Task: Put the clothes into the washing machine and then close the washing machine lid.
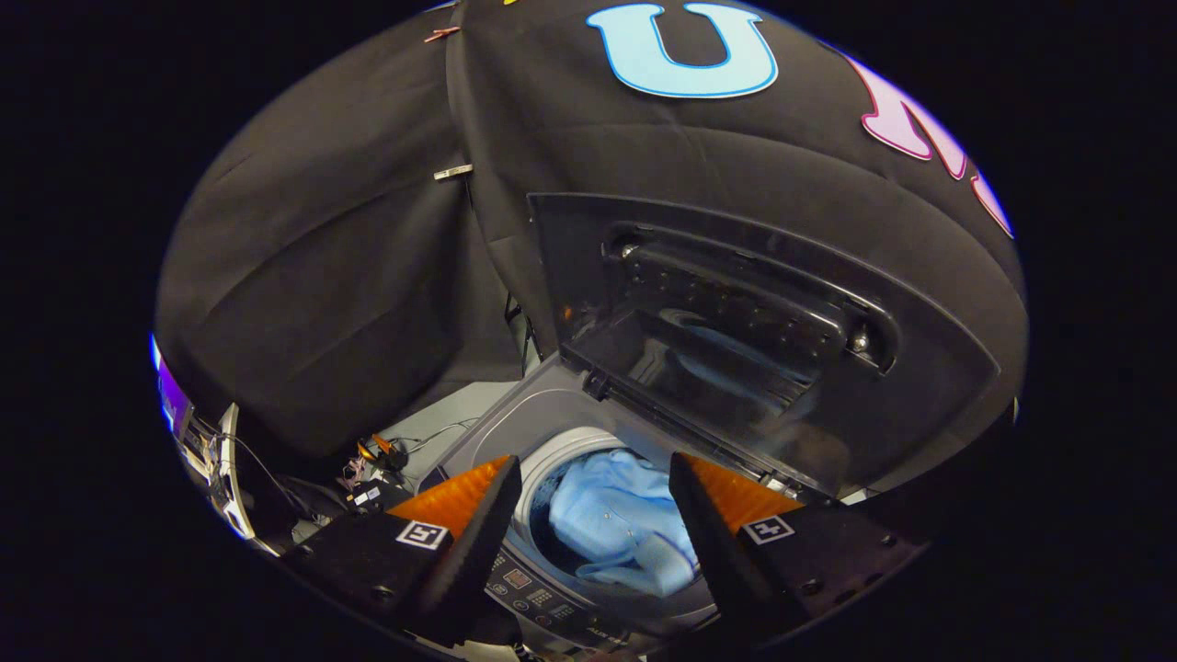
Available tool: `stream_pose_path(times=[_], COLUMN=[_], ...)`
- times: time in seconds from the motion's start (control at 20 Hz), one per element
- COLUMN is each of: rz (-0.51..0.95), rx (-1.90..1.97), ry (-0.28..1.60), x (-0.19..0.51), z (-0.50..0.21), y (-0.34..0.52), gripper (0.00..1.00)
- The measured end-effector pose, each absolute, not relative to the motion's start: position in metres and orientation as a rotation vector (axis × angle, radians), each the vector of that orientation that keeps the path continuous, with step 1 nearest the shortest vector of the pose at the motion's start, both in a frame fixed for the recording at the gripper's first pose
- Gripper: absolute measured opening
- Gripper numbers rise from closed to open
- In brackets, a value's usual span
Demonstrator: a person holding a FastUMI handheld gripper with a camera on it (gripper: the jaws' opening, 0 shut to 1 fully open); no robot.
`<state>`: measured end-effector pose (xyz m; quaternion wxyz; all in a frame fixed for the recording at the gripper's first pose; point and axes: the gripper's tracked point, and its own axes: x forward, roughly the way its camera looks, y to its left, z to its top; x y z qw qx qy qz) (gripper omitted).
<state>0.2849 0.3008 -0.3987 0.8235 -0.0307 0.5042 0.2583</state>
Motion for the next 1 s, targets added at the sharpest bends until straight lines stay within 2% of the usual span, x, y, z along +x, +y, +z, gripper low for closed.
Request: stream_pose_path(times=[0.3,0.75,1.0], rz=[0.543,0.359,0.241], rx=[-0.018,0.003,0.048], ry=[0.910,0.499,0.471], x=[0.313,0.411,0.449], z=[-0.360,-0.278,-0.282], y=[0.305,0.248,0.207], gripper=[1.00,0.99,0.99])
